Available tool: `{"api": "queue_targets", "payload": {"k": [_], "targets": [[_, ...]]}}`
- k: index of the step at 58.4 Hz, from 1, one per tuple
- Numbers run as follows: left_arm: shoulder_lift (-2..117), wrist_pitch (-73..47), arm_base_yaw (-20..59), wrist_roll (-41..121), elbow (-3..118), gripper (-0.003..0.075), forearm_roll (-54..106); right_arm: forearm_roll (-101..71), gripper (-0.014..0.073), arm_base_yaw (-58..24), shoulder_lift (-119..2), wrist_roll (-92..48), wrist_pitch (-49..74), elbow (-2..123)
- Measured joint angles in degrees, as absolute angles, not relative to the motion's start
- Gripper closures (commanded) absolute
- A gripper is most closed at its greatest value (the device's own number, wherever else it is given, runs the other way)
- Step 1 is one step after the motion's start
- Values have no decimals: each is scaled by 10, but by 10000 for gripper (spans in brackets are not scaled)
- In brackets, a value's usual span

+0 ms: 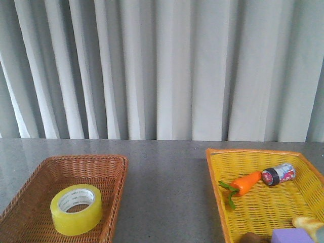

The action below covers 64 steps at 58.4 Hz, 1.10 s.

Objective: Transfer tape with both arms

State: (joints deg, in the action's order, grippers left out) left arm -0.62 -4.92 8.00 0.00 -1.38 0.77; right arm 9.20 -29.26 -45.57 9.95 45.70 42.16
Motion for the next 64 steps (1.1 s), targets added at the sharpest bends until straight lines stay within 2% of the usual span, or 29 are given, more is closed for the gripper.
{"api": "queue_targets", "payload": {"k": [12,19,38,47,57,64], "targets": [[-6,-49,80,0,-14,727,8,93,601,-293,-451,99,454,417],[-7,-50,80,0,-14,727,8,108,601,-262,-416,99,411,374],[-7,-53,80,0,-14,727,8,112,601,-47,-160,99,82,117],[-7,-53,80,0,-14,727,8,101,601,14,-54,100,-19,13],[-7,-53,80,0,-14,727,8,82,601,21,-21,98,-49,-15],[-7,-53,80,0,-14,727,8,16,599,21,3,48,-18,-15]]}}
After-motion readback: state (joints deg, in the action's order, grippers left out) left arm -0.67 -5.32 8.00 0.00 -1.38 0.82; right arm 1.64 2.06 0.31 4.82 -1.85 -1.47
